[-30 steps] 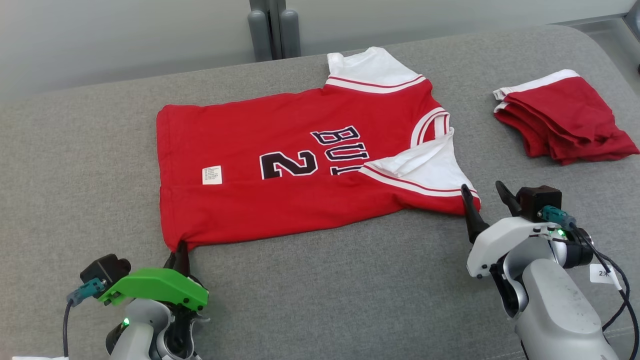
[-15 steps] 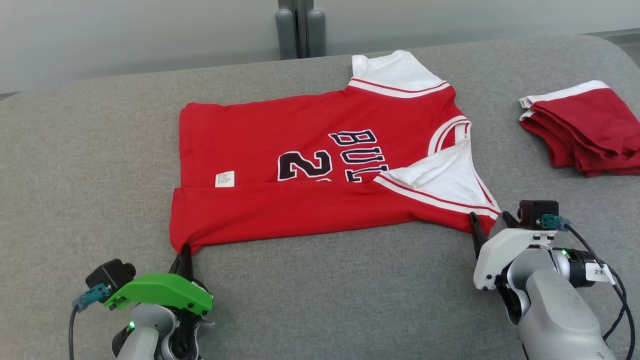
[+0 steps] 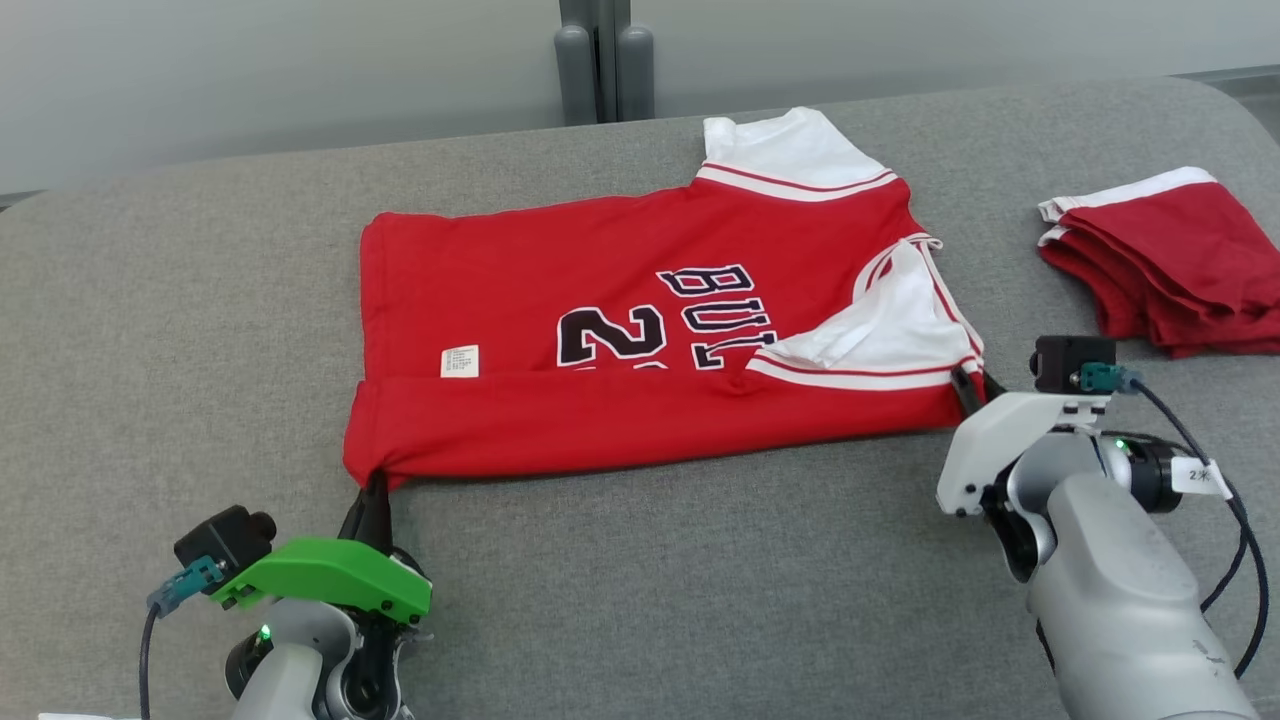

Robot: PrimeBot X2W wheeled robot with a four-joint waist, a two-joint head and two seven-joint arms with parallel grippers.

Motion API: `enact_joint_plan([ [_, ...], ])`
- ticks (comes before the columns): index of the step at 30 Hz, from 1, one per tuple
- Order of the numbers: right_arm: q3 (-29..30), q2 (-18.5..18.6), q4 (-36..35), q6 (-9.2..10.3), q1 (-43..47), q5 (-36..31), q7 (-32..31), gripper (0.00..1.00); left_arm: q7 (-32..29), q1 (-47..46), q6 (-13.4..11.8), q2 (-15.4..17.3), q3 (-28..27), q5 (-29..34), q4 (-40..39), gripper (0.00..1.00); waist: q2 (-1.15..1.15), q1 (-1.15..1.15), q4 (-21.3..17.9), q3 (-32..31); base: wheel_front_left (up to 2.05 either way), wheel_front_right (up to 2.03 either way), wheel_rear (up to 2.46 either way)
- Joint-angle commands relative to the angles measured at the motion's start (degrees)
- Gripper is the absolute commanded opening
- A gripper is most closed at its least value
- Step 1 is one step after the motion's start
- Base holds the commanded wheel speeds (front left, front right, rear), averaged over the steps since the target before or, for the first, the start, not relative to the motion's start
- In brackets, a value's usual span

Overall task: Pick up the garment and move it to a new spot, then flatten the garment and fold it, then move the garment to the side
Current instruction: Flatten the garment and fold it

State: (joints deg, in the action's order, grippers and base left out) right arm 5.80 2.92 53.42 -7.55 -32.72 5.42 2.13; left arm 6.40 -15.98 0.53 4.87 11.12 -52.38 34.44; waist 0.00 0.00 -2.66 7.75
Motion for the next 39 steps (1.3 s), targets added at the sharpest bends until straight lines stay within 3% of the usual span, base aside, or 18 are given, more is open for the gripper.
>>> enact_joint_plan([
  [1,0.13,1.3,-1.09,0.14,-0.97,0.28,-0.43,0.0,0.35,-0.45,0.48,0.91,0.04,0.63,-0.96,0.0,0.0,0.0,-0.17,-0.61,0.0,0.0,0.0],
  [6,-0.02,3.41,-4.58,0.15,0.88,1.84,-3.02,0.0,-0.01,2.64,0.17,1.37,0.54,0.88,-4.31,0.0,0.0,0.0,-0.03,-2.03,0.0,0.0,0.0],
  [14,0.24,4.81,-13.28,0.15,11.16,6.37,-7.37,0.0,-2.29,11.32,-1.6,1.85,3.53,2.15,-10.79,0.0,0.0,0.0,0.46,-3.11,0.0,0.0,0.0],
  [25,3.26,2.26,-25.88,0.14,25.78,9.74,-10.83,0.0,-4.3,19.38,-5.17,3.34,5.95,4.09,-17.11,0.0,0.0,0.0,1.0,-2.84,0.0,0.0,0.0],
  [26,3.43,2.06,-26.8,0.15,26.62,9.75,-10.87,0.06,-4.43,19.52,-5.36,3.65,6.18,4.51,-17.74,0.09,0.0,0.0,0.94,-2.82,0.0,0.0,0.0],
  [27,3.58,1.89,-27.48,0.15,27.24,9.73,-10.91,0.23,-4.5,19.62,-5.64,4.02,6.36,4.96,-18.34,0.44,0.0,0.0,0.89,-2.81,0.0,0.0,0.0],
  [28,3.83,1.67,-28.48,0.14,28.02,9.79,-10.87,0.82,-4.52,19.92,-5.94,4.6,6.48,5.36,-19.06,1.0,0.0,0.0,0.82,-2.81,0.0,0.0,0.0],
  [29,3.99,1.5,-29.28,0.14,28.6,9.72,-10.89,1.0,-4.8,20.07,-6.26,5.08,6.57,5.69,-19.7,1.0,0.0,0.0,0.77,-2.8,0.0,0.0,0.0],
  [39,5.83,0.37,-38.74,0.13,31.07,7.74,-10.5,1.0,-9.32,13.83,-8.17,13.28,5.71,9.98,-26.1,1.0,0.0,0.0,-0.54,-0.95,0.0,0.0,0.0],
])
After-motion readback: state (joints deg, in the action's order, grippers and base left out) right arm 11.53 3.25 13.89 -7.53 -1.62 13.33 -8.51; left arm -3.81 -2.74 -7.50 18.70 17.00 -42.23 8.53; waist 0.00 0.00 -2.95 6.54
